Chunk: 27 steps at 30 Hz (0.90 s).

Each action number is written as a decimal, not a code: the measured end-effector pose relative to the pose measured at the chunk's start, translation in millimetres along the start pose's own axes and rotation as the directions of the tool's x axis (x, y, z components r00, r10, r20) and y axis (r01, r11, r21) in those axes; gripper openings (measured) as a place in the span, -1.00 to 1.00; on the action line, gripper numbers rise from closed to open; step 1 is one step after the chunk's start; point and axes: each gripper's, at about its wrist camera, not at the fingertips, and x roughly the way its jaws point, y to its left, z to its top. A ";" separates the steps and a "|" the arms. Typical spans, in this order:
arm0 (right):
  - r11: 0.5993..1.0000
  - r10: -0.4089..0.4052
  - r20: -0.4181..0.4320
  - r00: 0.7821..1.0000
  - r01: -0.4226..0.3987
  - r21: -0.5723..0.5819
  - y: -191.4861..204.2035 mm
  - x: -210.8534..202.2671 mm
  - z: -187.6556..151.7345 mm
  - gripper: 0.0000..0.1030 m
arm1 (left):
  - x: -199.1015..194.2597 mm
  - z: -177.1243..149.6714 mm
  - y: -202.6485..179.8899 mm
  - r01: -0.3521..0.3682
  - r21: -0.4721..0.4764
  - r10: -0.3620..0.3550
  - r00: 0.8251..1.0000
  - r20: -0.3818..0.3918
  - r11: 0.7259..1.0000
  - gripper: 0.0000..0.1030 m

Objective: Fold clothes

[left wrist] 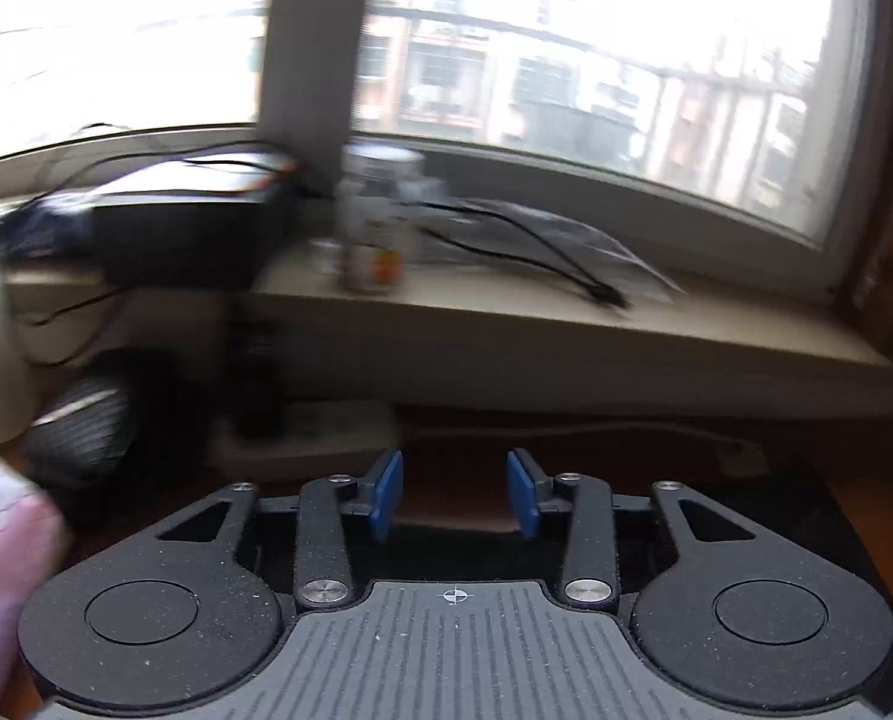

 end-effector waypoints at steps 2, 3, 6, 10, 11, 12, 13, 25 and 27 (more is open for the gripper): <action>1.000 -0.010 -0.040 0.999 0.011 0.012 -6.5 -0.4 -24.4 -0.44 | 22.6 -1.5 -27.2 0.040 0.033 -0.040 0.999 -0.021 0.999 -0.18; 1.000 -0.013 -0.058 0.998 0.014 0.017 -8.9 -0.9 -35.8 -0.44 | 33.5 -3.2 -40.1 0.062 0.044 -0.060 0.998 -0.032 0.997 -0.18; 1.000 -0.013 -0.093 0.996 0.015 0.022 -8.3 -7.7 -60.0 -0.44 | 64.2 -11.1 -76.7 0.118 0.078 -0.113 0.992 -0.063 0.990 -0.18; 1.000 0.000 -0.129 0.992 0.003 0.019 3.1 -27.9 -88.3 -0.44 | 95.4 -25.1 -117.5 0.173 0.112 -0.163 0.982 -0.099 0.979 -0.18; 1.000 0.005 -0.136 0.991 -0.003 0.017 7.0 -33.8 -93.9 -0.43 | 101.3 -27.2 -125.2 0.187 0.116 -0.175 0.979 -0.107 0.975 -0.18; 1.000 0.011 -0.142 0.990 -0.008 0.018 10.9 -39.4 -99.9 -0.43 | 107.3 -29.4 -132.9 0.200 0.121 -0.187 0.976 -0.114 0.972 -0.18; 1.000 0.017 -0.146 0.989 -0.014 0.022 14.7 -44.5 -104.9 -0.43 | 113.2 -31.6 -140.5 0.213 0.125 -0.199 0.973 -0.121 0.969 -0.18; 1.000 0.000 -0.153 0.988 -0.004 -0.028 42.7 -47.3 -118.3 -0.42 | 141.4 -33.0 -188.0 0.278 0.177 -0.251 0.954 -0.163 0.944 -0.18; 0.999 -0.006 -0.156 0.988 -0.002 -0.053 49.3 -40.6 -117.5 -0.43 | 144.8 -33.1 -191.9 0.293 0.182 -0.264 0.950 -0.165 0.939 -0.08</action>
